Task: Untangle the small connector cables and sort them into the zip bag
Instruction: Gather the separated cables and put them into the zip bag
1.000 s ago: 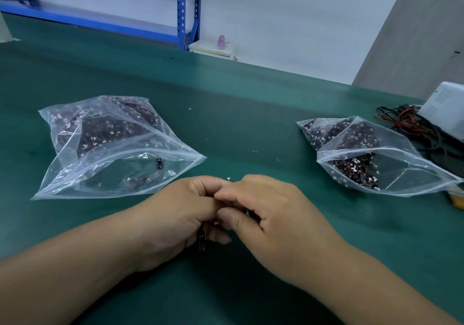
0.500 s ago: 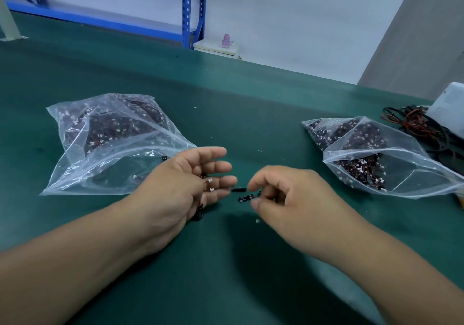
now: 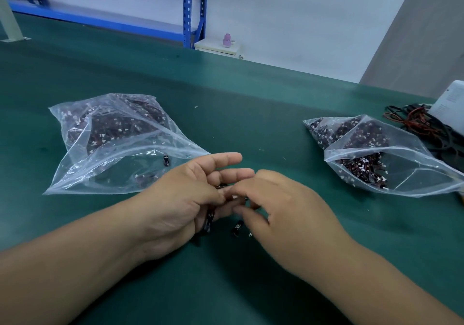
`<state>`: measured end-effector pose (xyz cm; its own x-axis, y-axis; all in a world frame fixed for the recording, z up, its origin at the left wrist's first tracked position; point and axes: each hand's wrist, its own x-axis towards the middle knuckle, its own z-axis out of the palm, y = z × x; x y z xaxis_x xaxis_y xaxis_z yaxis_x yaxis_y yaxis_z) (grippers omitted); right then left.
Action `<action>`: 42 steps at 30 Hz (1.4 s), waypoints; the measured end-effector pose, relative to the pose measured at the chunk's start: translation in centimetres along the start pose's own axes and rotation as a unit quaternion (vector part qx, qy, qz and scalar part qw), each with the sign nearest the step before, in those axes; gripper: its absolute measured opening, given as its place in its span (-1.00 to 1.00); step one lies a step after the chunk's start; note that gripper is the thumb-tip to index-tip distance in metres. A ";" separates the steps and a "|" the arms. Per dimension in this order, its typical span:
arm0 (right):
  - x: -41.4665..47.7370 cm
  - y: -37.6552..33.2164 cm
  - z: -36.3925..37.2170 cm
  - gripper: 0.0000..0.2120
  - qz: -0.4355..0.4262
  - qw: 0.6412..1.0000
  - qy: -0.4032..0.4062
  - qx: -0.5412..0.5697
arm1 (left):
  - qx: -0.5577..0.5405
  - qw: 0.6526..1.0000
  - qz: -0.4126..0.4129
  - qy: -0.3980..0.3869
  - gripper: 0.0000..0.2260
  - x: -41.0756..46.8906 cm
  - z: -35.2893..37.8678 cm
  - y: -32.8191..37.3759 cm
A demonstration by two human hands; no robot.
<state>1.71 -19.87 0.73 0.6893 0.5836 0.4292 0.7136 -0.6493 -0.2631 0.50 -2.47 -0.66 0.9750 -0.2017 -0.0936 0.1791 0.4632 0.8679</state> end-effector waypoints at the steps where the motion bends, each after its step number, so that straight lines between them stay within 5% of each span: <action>1: -0.1 -0.2 0.1 -0.84 -0.004 1.000 0.008 0.006 | 0.000 1.000 -0.004 -0.014 -0.46 -0.1 0.0 0.0; 14: 0.0 0.1 0.0 -0.87 0.021 0.998 -0.039 0.048 | 0.002 0.997 -0.027 -0.069 -0.55 0.0 -0.6 0.1; 17: 0.5 1.0 -0.8 -0.89 0.028 0.998 -0.022 0.045 | 0.100 0.994 0.008 -0.030 -0.68 0.0 -0.8 0.3; 18: 0.7 1.4 -1.1 -0.89 0.035 0.998 -0.009 0.048 | 0.200 0.979 0.047 -0.007 -0.76 0.0 -1.0 0.4; 21: 1.0 1.9 -2.0 -0.86 0.056 0.995 0.017 0.086 | 0.484 0.859 0.163 0.032 -0.84 -0.2 -1.3 0.2; 31: 1.3 2.8 -4.0 -0.86 0.049 0.981 -0.028 0.184 | 0.551 0.814 0.163 0.091 -0.92 0.1 -1.9 0.5; 42: 1.2 3.3 -3.9 -0.93 0.110 0.974 -0.178 0.091 | 0.764 0.619 0.176 0.048 -0.76 -1.2 -1.9 0.6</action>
<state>4.47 -23.21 3.71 0.8042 0.5937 0.0268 0.5319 -0.6989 -0.4782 -0.31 -0.35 -0.93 0.9347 -0.2344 0.2671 -0.3089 -0.9074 0.2850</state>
